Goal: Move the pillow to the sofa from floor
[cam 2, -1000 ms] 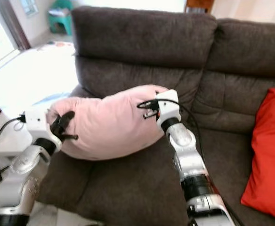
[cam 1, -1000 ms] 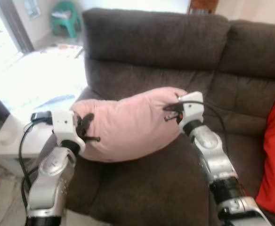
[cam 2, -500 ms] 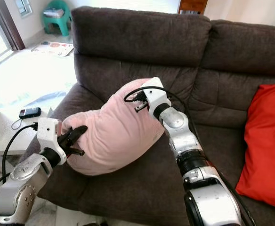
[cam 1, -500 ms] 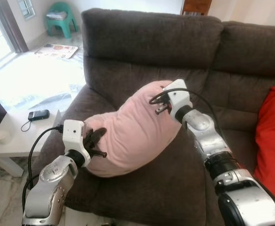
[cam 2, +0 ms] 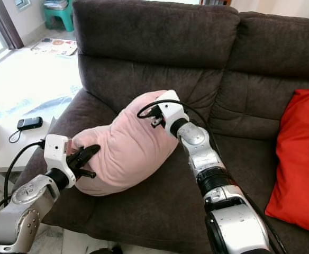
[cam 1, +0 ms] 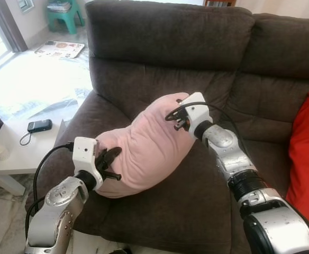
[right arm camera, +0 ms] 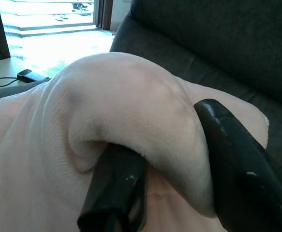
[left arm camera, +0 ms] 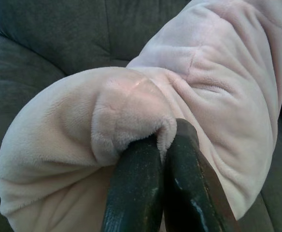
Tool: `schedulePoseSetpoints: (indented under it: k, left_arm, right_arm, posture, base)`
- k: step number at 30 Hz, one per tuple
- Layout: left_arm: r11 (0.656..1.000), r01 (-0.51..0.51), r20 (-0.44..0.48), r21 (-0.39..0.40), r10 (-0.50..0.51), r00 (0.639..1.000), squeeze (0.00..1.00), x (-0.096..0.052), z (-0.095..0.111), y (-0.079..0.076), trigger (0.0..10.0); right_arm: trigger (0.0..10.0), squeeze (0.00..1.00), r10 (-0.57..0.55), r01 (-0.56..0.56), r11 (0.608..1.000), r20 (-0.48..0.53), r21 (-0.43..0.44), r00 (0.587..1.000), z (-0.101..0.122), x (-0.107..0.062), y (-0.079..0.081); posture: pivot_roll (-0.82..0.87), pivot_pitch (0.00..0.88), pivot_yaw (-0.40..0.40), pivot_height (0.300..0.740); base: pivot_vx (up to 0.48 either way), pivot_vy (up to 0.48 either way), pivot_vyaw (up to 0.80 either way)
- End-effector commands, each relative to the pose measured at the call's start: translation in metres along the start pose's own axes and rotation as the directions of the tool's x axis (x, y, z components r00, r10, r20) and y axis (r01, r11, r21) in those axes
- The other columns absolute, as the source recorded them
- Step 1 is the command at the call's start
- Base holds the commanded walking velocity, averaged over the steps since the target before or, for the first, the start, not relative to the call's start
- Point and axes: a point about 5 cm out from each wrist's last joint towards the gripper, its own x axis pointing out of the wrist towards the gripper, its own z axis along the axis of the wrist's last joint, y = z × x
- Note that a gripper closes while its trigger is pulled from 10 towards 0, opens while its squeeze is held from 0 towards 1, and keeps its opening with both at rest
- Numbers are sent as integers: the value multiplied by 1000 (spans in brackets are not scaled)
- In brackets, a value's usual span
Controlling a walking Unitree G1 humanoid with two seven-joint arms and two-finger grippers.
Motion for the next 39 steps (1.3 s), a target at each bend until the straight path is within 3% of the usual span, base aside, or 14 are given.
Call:
schedulePoseSetpoints:
  k: [1,17,29,30,35,39]
  left_arm:
    - [990,144,78,13,-145,986,0,4,16,-26,10000]
    - [993,117,75,2,-117,990,0,4,13,-25,10000]
    - [998,69,57,-13,-69,996,0,6,6,-22,10000]
    - [998,58,56,-19,-57,997,0,7,6,-22,10000]
    - [1000,-7,50,-17,8,999,0,9,2,-16,10000]
    - [991,-131,24,-21,132,991,0,9,-3,-1,10000]
  right_arm:
    - [10000,1000,90,-86,995,97,-42,991,26,12,16]
    - [10000,1000,83,-79,996,93,-39,992,23,13,15]
    - [10000,1000,62,-55,993,62,-107,996,19,12,12]
    - [10000,0,57,-50,992,57,-116,997,18,12,11]
    - [10000,0,30,-23,992,52,-120,998,17,11,8]
    - [10000,0,7,-1,992,44,-123,999,14,10,6]
  posture:
    - [75,37,-31,740]
    - [78,48,-36,740]
    - [77,53,-37,740]
    - [78,53,-37,740]
    - [77,55,-36,740]
    - [76,55,-35,740]
  base:
    - [0,0,0]
    - [0,0,0]
    - [0,0,0]
    - [0,0,0]
    - [0,0,0]
    - [0,0,0]
